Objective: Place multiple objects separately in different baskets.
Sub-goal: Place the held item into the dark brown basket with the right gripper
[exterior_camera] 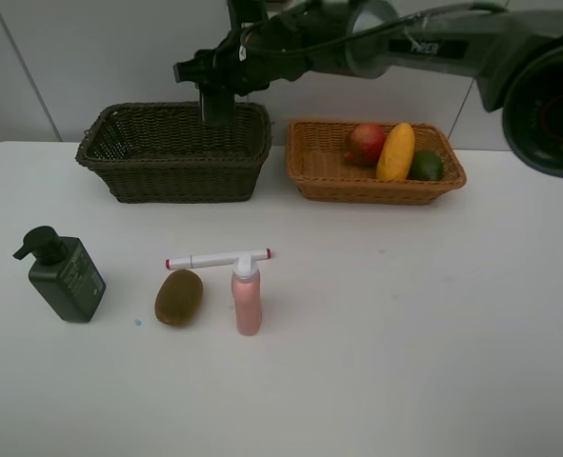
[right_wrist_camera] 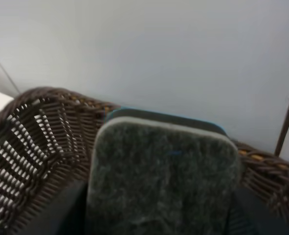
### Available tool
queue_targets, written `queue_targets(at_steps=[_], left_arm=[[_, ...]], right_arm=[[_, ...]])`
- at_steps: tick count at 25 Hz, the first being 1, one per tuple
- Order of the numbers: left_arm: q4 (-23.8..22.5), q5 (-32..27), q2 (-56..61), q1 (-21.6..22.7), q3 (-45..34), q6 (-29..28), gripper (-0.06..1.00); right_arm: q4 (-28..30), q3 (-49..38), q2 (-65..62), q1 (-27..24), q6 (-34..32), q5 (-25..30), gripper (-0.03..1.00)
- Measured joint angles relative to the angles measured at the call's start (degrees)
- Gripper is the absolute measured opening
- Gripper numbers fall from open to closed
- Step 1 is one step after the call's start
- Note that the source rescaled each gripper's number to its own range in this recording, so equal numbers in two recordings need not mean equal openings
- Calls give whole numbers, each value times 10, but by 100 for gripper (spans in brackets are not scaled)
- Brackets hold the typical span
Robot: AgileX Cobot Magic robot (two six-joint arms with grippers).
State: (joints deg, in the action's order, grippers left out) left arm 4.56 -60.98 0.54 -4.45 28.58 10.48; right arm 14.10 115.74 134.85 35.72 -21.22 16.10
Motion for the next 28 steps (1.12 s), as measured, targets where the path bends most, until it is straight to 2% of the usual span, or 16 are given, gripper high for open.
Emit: queue_targets(at_steps=[15,26,27,28], left_arm=[[0,0,0,0,0,0,100],[0,0,0,0,0,0,100],[0,0,0,0,0,0,100],[0,0,0,0,0,0,100]], right_arm=[[10,1,45,0,25,-41,0],[10,2,45,0,25,-41,0],[11,2,45,-1,26,-41,7],[15,2,45,-1,26,-41,21]])
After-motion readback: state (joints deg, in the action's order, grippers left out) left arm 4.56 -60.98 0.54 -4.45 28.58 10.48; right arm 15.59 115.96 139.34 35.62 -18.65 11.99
